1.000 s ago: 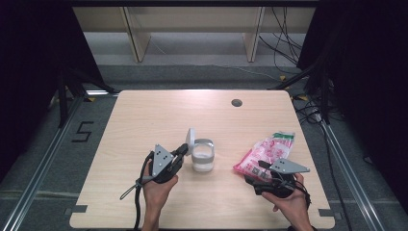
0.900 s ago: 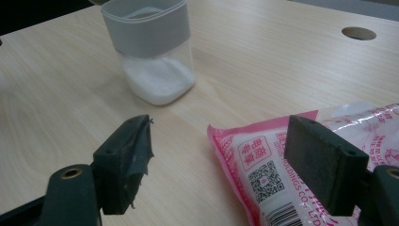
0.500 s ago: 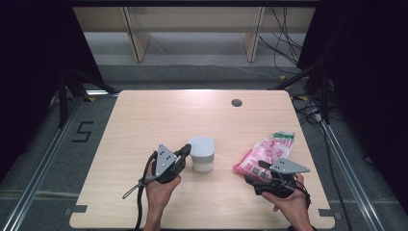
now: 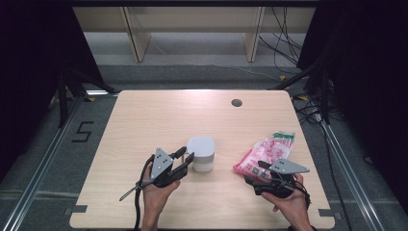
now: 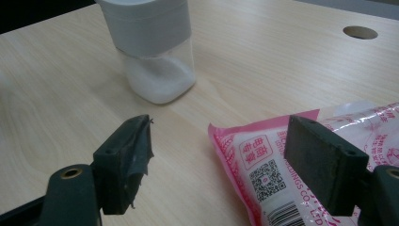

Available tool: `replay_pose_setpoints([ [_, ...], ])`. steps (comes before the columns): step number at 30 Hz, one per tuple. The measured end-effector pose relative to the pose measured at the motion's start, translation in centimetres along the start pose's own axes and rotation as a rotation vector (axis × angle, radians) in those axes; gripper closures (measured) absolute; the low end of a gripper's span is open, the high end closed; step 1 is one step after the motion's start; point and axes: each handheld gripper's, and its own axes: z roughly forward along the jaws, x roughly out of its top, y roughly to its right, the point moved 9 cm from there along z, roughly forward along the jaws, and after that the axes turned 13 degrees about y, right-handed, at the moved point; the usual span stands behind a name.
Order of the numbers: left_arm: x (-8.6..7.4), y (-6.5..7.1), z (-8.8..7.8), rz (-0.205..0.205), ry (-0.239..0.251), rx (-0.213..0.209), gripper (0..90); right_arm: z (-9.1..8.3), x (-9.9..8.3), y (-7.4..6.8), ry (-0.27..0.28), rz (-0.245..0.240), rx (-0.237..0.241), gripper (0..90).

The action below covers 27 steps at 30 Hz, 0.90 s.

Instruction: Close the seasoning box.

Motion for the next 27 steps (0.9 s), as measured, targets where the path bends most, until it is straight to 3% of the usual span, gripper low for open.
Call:
replay_pose_setpoints([
  [5,-0.1,0.2,-0.3,0.017,-0.013,-0.003,54.3,0.0,-0.1,-0.1,-0.006,0.013,-0.004,24.6],
  [7,-0.1,0.2,-0.5,0.027,-0.012,-0.006,52.7,0.0,-0.1,0.0,-0.006,-0.005,0.002,24.6],
  [8,-0.2,0.2,-0.5,0.020,-0.012,0.001,51.2,-0.1,-0.2,-0.1,-0.012,0.017,-0.012,24.6],
  [11,-0.3,0.1,-0.8,0.035,-0.018,0.001,47.4,0.0,-0.2,-0.1,-0.009,0.014,0.000,24.5],
  [13,-0.4,0.2,-0.8,0.024,-0.014,0.001,45.1,0.0,-0.2,0.0,-0.011,-0.004,0.001,24.6],
  [15,-0.6,0.2,-1.0,0.040,-0.029,-0.003,43.0,0.0,-0.2,-0.1,-0.010,0.020,-0.003,24.5],
  [16,-0.6,0.2,-1.1,0.042,-0.031,-0.003,43.0,0.1,-0.2,0.0,-0.003,0.000,0.007,24.5],
  [17,-0.7,0.4,-1.1,0.018,-0.021,-0.003,42.6,0.1,-0.2,0.1,-0.004,0.000,0.004,24.5],
  [19,-0.8,0.4,-1.3,0.034,-0.036,-0.003,40.5,0.1,-0.2,0.0,-0.003,0.002,0.005,24.5],
  [23,-1.2,0.5,-1.5,0.027,-0.050,-0.001,38.3,0.0,-0.3,0.1,-0.014,-0.001,0.006,24.6],
  [26,-1.6,0.7,-1.7,-0.001,-0.059,0.010,36.3,0.1,-0.3,0.1,-0.009,0.006,0.003,24.5],
  [27,-1.6,0.7,-1.8,0.015,-0.052,0.004,36.1,0.1,-0.3,0.1,-0.009,0.004,0.004,24.5],
])
